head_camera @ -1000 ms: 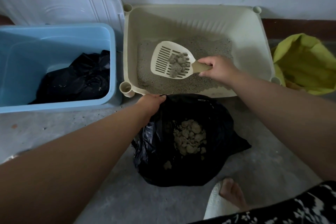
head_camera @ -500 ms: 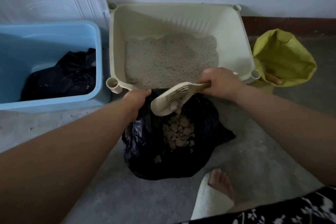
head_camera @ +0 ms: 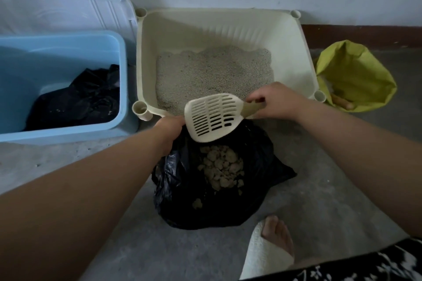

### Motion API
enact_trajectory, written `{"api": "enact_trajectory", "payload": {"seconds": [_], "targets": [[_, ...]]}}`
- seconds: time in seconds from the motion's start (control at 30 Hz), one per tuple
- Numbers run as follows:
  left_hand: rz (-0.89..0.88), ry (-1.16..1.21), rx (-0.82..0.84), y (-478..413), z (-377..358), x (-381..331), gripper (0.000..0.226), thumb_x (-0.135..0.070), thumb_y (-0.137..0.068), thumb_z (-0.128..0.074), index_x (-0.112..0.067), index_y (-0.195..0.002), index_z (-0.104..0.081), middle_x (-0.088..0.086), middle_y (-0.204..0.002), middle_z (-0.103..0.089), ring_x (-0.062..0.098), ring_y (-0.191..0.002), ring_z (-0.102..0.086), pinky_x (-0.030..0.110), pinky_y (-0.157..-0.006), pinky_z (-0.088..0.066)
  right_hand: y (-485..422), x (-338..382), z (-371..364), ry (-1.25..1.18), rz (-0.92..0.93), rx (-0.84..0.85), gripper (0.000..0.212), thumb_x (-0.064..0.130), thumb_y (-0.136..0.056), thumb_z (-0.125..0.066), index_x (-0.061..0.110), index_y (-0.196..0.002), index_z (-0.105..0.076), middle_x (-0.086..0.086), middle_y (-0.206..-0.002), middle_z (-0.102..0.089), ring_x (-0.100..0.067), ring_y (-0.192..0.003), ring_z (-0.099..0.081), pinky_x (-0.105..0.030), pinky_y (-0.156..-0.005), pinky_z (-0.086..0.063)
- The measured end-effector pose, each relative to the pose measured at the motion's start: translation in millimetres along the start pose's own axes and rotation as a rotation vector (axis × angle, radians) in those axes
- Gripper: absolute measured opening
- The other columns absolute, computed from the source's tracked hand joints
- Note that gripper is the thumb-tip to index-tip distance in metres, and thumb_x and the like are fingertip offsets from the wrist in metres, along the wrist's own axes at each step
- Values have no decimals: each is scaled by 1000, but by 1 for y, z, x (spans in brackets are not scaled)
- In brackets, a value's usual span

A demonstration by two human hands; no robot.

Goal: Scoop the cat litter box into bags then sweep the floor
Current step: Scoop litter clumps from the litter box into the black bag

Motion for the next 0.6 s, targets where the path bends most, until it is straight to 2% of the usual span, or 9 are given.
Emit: {"api": "enact_trajectory", "payload": {"seconds": [0.07,0.17,0.27,0.37,0.5,0.6], "targets": [[2,13,10,-2,2,1,16,-19,-90,-63,-7,-100,-68,13,-93,-69,26,-77,-66,36,-76,-56,-4,-5,11,-66,-91,59,49,21,-74,-79,22,-120,-63,1,-100,-63,-20,-88,-62,-32,-81,-52],[-2,1,-10,-4,6,2,23,-23,-91,-63,-8,-109,-64,13,-96,-68,26,-81,-65,36,-80,-52,-17,-10,24,-147,-182,51,40,18,-80,-75,18,-117,-63,-7,-99,-67,-22,-70,-65,-34,-66,-57],[18,-36,-14,-9,9,5,33,-28,-88,-65,-6,-113,-63,13,-107,-69,29,-96,-67,40,-92,-53,-34,-15,34,59,-314,105,24,23,-86,-67,11,-107,-68,-9,-84,-67,-19,-60,-60,-28,-57,-51],[41,-79,0,-12,11,6,39,-33,-83,-67,-7,-113,-64,14,-109,-70,30,-99,-67,45,-96,-51,-47,-10,43,220,-383,179,24,26,-83,-71,9,-100,-70,-9,-75,-67,-21,-57,-60,-29,-57,-49],[42,-102,3,-11,12,5,46,-35,-80,-68,-7,-116,-62,14,-109,-69,31,-99,-67,44,-96,-51,-67,0,47,244,-395,130,22,24,-78,-75,9,-94,-71,-9,-70,-66,-23,-54,-59,-28,-56,-47],[42,-106,7,-7,12,3,46,-32,-85,-66,-5,-121,-58,14,-112,-67,30,-101,-65,43,-96,-51,-72,2,44,205,-412,204,21,20,-79,-76,4,-92,-71,-13,-74,-67,-26,-55,-58,-27,-53,-46]]}}
Point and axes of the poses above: each hand's wrist, its own y-axis away from the middle knuckle, its own z-axis out of the back of the hand, x = y × z, the point moved 6 cm from there along -y, towards the middle knuckle
